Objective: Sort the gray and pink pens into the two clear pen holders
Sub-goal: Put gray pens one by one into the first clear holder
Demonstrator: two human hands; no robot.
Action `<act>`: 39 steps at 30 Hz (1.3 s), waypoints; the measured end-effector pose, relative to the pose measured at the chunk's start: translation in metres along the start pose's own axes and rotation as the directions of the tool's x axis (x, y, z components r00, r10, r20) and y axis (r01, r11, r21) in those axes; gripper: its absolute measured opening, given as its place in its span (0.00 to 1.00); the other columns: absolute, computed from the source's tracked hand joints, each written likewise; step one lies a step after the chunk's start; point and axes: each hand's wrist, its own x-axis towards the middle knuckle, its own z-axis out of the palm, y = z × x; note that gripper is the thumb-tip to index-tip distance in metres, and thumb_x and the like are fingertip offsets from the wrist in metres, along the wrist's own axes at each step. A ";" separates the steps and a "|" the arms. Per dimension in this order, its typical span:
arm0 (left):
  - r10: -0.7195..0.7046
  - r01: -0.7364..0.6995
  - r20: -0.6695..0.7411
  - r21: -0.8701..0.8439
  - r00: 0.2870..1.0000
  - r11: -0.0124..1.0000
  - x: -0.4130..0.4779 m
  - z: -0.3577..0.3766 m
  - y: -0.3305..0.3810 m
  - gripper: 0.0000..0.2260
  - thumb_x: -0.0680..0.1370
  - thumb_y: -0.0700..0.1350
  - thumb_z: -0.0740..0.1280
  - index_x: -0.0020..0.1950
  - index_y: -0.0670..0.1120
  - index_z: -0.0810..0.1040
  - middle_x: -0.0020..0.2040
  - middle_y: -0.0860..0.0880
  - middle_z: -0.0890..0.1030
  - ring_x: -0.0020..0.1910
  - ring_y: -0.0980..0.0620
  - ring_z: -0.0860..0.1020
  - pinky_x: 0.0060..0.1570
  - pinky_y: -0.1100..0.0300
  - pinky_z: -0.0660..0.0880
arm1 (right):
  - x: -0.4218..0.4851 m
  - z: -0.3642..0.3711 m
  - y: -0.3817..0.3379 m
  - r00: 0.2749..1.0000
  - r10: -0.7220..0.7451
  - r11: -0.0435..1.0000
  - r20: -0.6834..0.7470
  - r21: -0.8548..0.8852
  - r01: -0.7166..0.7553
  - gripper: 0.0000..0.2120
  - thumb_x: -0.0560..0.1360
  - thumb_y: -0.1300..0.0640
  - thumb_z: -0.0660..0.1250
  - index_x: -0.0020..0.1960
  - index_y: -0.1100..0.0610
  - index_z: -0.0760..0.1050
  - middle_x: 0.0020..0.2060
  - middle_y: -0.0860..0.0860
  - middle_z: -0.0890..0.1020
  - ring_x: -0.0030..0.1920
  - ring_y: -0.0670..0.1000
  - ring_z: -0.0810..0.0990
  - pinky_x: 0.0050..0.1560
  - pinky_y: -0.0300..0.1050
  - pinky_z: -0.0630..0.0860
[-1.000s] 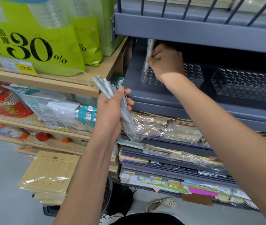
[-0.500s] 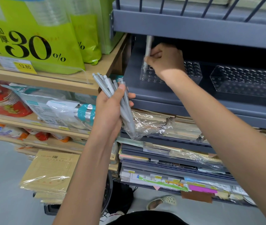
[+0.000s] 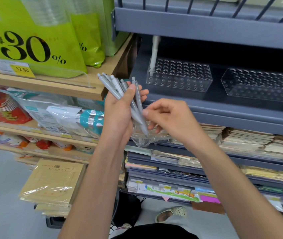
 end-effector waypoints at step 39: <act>-0.167 0.169 -0.061 0.033 0.984 0.985 0.000 -0.020 0.001 0.02 0.82 0.42 0.58 0.49 0.46 0.66 0.30 0.51 0.72 0.22 0.53 0.67 0.22 0.62 0.65 | 0.113 -0.033 -0.035 0.869 -0.334 0.907 -0.366 -0.376 0.191 0.03 0.74 0.53 0.66 0.46 0.51 0.73 0.38 0.51 0.85 0.45 0.57 0.84 0.53 0.55 0.80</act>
